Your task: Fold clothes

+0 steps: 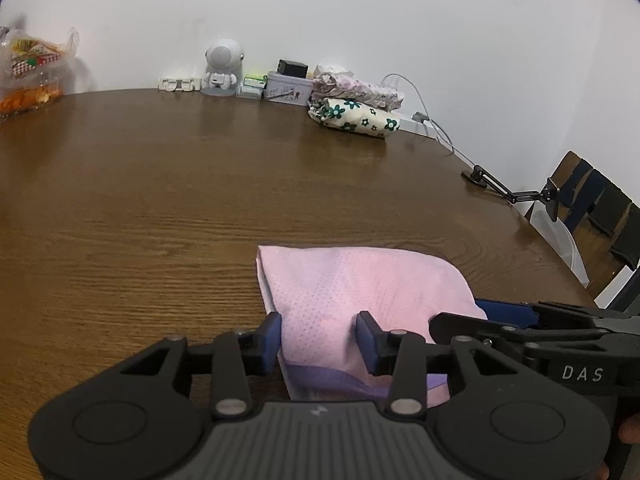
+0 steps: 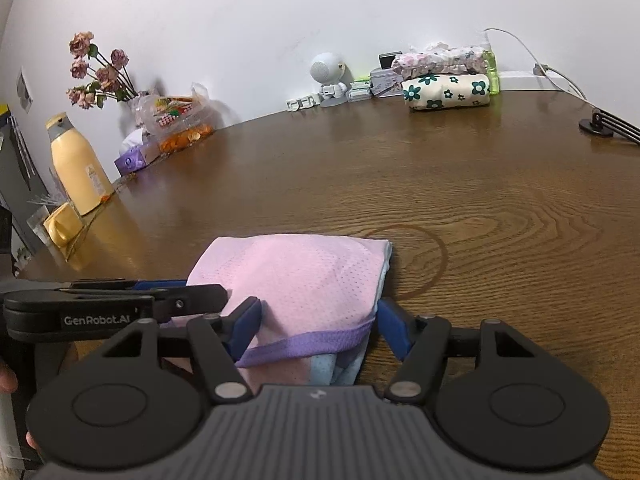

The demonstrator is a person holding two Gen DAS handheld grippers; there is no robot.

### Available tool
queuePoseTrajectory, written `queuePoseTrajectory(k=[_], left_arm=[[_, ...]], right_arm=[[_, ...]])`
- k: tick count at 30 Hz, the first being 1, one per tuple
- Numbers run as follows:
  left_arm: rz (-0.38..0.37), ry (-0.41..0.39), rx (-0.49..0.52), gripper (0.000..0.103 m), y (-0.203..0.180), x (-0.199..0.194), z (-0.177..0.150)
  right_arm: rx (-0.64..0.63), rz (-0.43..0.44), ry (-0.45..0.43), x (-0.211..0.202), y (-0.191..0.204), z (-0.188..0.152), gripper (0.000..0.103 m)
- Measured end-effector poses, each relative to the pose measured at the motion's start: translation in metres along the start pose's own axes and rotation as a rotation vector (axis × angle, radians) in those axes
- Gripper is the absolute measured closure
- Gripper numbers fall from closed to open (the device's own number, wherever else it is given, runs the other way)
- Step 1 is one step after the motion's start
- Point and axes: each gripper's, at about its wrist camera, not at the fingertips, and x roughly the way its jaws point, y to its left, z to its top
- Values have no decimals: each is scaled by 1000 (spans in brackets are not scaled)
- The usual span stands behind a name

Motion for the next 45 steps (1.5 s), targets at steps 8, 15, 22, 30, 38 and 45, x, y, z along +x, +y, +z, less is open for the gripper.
queuePoseTrajectory(k=[8, 15, 22, 30, 38, 45], left_arm=[[-31, 18, 1, 70, 2, 0, 2], [-4, -54, 72, 72, -3, -12, 18], [-4, -1, 66, 98, 8, 22, 39], [78, -6, -23, 84, 25, 22, 35], [21, 53, -51, 98, 24, 42, 45], [-3, -9, -19, 71, 17, -4, 24]], right_arm=[[3, -1, 14, 2, -1, -4, 38], [-27, -26, -21, -13, 2, 6, 43], [1, -32, -1, 10, -10, 33, 65], [81, -20, 33, 25, -25, 33, 64], [111, -16, 42, 38, -24, 39, 86], [-10, -77, -42, -4, -3, 29, 84]])
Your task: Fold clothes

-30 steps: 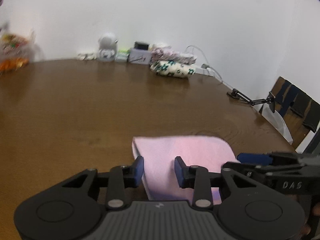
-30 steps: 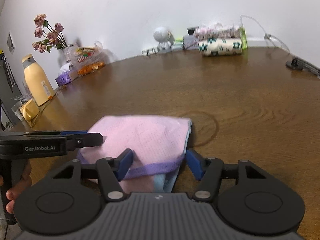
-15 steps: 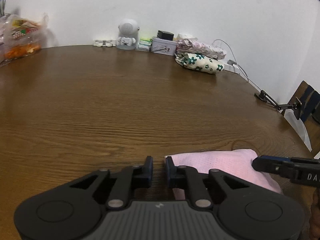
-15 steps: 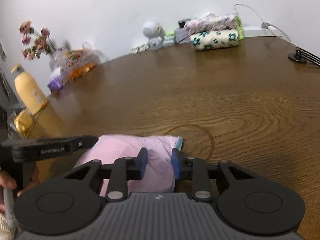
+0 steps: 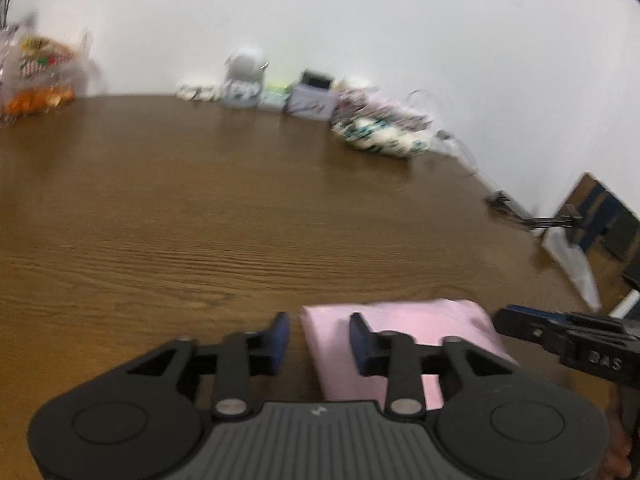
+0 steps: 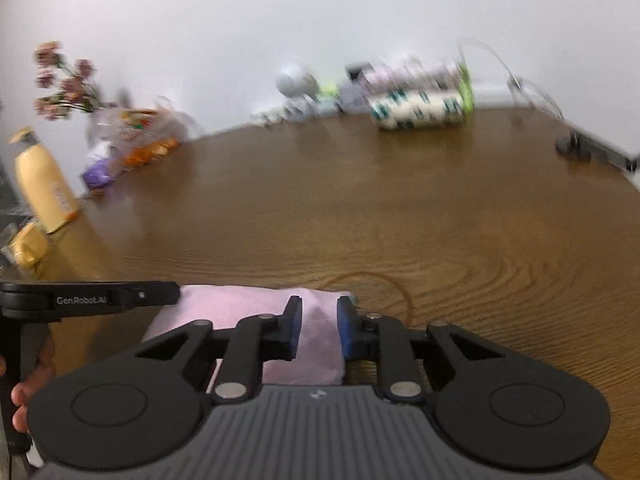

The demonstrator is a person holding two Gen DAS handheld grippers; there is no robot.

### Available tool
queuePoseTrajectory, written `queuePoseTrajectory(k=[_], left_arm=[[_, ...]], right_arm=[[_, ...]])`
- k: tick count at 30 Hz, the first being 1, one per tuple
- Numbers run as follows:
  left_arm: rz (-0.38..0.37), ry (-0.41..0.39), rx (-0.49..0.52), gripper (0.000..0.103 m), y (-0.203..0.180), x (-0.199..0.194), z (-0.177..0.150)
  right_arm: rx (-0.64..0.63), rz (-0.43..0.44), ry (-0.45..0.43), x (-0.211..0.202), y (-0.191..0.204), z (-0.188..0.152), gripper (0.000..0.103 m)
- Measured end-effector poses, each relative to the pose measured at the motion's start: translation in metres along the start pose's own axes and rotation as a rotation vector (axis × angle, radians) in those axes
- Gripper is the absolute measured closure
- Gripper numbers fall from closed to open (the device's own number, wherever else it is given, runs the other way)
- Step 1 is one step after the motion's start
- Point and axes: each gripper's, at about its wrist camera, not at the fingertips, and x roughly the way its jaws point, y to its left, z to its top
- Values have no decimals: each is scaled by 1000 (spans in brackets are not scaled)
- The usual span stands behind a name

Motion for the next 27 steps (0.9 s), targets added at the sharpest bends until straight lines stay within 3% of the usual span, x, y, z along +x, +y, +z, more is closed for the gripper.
queuePoseTrajectory(k=[3, 4, 5, 7, 9, 11, 12, 13, 14, 18, 21, 23, 27], left_arm=[[-19, 33, 27, 76, -11, -4, -15], [-13, 31, 42, 88, -14, -4, -19], [-7, 25, 61, 91, -17, -4, -23], [13, 12, 77, 91, -19, -5, -26], [36, 3, 68, 88, -19, -11, -26], [50, -17, 64, 75, -19, -21, -25], [49, -31, 70, 62, -19, -27, -25], [48, -45, 76, 59, -19, -32, -26], [42, -47, 77, 59, -19, -34, -26], [6, -12, 65, 56, -19, -28, -28], [4, 37, 30, 54, -13, -14, -27], [-18, 54, -20, 44, -7, -7, -24], [-47, 63, -67, 42, 2, 2, -15]], right_arm=[[-23, 34, 8, -9, 9, -16, 84], [-34, 39, 16, -9, 13, -21, 84], [-41, 33, 23, -8, 15, -25, 84], [-54, 14, 38, -3, 18, -33, 84], [-46, 15, 43, -6, 18, -32, 83], [-38, 14, 13, -16, 17, -27, 84], [-37, 10, -16, -24, 16, -25, 82], [-37, 7, -44, -32, 15, -22, 76], [-35, 0, -61, -38, 14, -20, 69], [-43, -15, -67, -42, 14, -18, 58], [-52, -15, -39, -34, 17, -22, 35], [-52, -13, -29, -27, 16, -22, 23], [-15, 6, 1, -10, 9, -20, 23]])
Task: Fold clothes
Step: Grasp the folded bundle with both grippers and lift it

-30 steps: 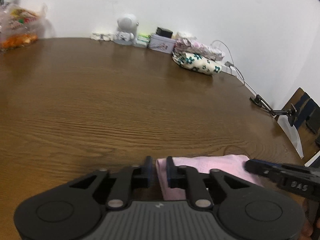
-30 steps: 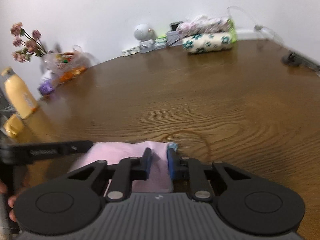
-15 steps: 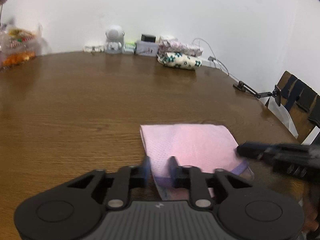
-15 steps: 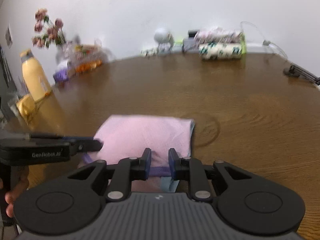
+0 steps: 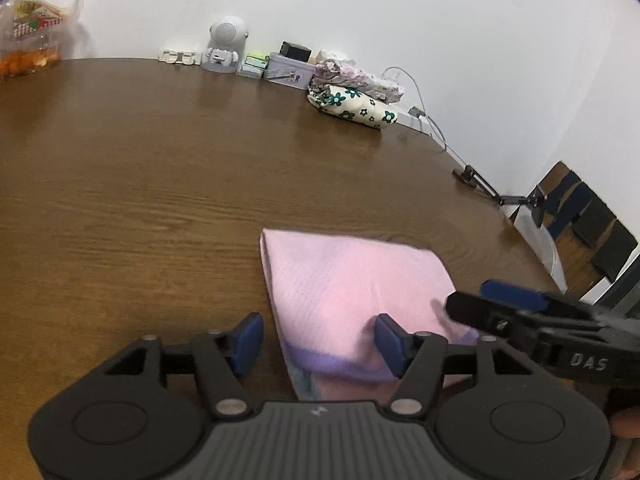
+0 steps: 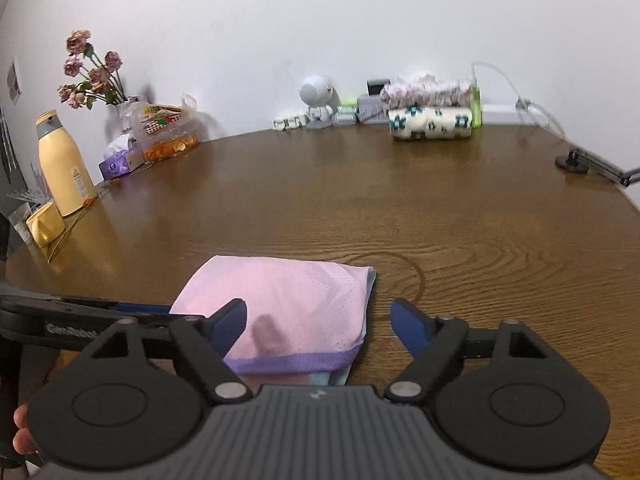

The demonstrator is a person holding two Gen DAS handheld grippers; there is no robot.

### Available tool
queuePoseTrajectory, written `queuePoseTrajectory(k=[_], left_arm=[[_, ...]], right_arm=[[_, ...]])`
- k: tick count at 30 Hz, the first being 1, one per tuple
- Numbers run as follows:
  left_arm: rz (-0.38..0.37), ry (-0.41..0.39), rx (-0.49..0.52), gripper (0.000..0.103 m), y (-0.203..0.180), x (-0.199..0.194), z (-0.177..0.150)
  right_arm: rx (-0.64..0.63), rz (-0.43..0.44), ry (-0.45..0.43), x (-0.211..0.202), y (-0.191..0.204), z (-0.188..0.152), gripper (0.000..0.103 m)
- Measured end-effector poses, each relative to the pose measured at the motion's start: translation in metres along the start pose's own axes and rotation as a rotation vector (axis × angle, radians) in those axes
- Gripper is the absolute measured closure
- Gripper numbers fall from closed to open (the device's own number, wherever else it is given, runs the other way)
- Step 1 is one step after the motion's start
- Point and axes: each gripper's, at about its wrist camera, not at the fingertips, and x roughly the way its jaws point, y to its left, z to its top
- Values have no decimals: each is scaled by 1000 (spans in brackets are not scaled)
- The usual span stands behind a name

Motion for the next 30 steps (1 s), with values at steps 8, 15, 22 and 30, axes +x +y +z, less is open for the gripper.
queuePoseTrajectory(k=[8, 15, 22, 30], left_arm=[[16, -3, 79, 48, -10, 5, 2], [-52, -7, 46, 74, -3, 7, 2], [-143, -11, -72, 93, 17, 4, 11], [-122, -91, 15, 95, -16, -25, 27]], right_arm=[[-49, 40, 54, 18, 6, -5, 38], [-18, 92, 56, 20, 3, -9, 52], [53, 197, 83, 27, -17, -1, 83], [13, 176, 9, 6, -4, 10, 92]])
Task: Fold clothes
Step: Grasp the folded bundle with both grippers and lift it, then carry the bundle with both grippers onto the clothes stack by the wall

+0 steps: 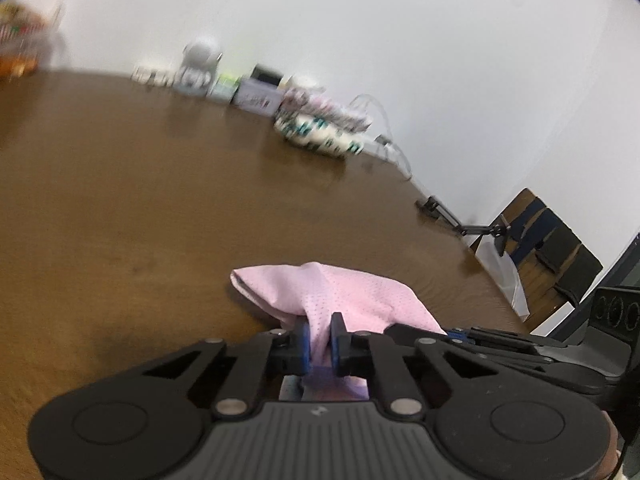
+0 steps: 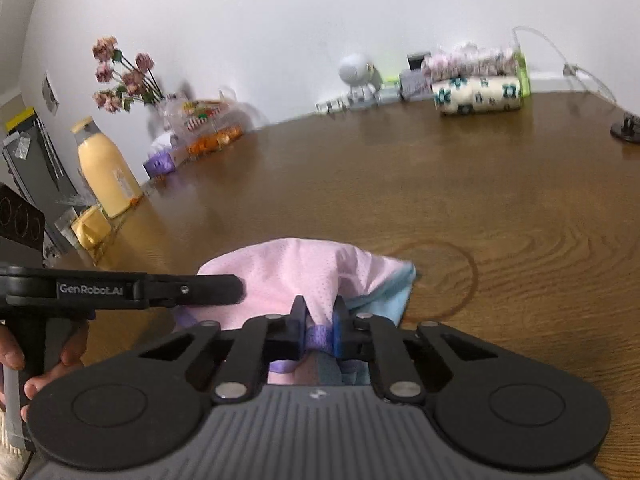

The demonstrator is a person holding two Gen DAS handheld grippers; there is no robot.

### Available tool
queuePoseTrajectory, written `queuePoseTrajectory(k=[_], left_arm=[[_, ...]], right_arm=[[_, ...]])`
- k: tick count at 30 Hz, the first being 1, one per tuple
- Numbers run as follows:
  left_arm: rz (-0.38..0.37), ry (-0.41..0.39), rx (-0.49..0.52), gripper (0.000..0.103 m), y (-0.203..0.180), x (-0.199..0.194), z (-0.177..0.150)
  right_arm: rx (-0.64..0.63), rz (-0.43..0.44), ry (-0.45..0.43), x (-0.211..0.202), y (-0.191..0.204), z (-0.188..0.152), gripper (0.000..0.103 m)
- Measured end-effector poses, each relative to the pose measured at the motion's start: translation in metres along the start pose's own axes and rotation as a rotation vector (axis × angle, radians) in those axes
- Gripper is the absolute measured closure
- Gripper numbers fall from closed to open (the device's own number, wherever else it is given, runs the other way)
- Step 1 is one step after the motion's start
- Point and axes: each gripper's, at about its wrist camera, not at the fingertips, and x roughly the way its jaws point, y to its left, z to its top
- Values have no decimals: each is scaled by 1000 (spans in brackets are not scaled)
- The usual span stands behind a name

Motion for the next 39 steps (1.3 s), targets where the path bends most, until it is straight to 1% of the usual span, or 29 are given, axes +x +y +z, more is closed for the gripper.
queuePoseTrajectory(k=[5, 9, 13, 15, 18, 20, 23, 26, 28, 33, 36, 39], left_arm=[[-27, -85, 70, 95, -28, -21, 26], [-47, -136, 160, 95, -54, -30, 65], [-68, -196, 214, 95, -77, -31, 114], [-77, -228, 231, 95, -87, -26, 140], [-108, -253, 223, 95, -96, -9, 179], [-115, -267, 227, 95, -103, 10, 204], [-110, -295, 246, 95, -113, 41, 242], [-112, -315, 261, 95, -116, 75, 275], [-106, -317, 251, 95, -111, 105, 298], [-101, -265, 194, 95, -83, 192, 344], [-74, -235, 155, 95, -54, 251, 357], [-72, -173, 82, 95, -15, 313, 351]], right_arm=[[-39, -6, -91, -34, 9, 22, 92], [-110, -40, -131, -51, 21, 53, 92], [-183, -73, -177, -64, 28, 99, 92], [-209, -79, -213, -72, 25, 130, 92], [-232, -91, -276, -80, 11, 174, 92], [-224, -86, -304, -80, -3, 201, 92], [-245, -109, -335, -70, -24, 243, 92], [-267, -128, -336, -49, -47, 287, 92], [-266, -145, -320, -26, -66, 315, 92], [-244, -186, -240, 48, -120, 367, 92], [-213, -203, -187, 100, -158, 382, 92], [-150, -201, -124, 156, -199, 383, 92]])
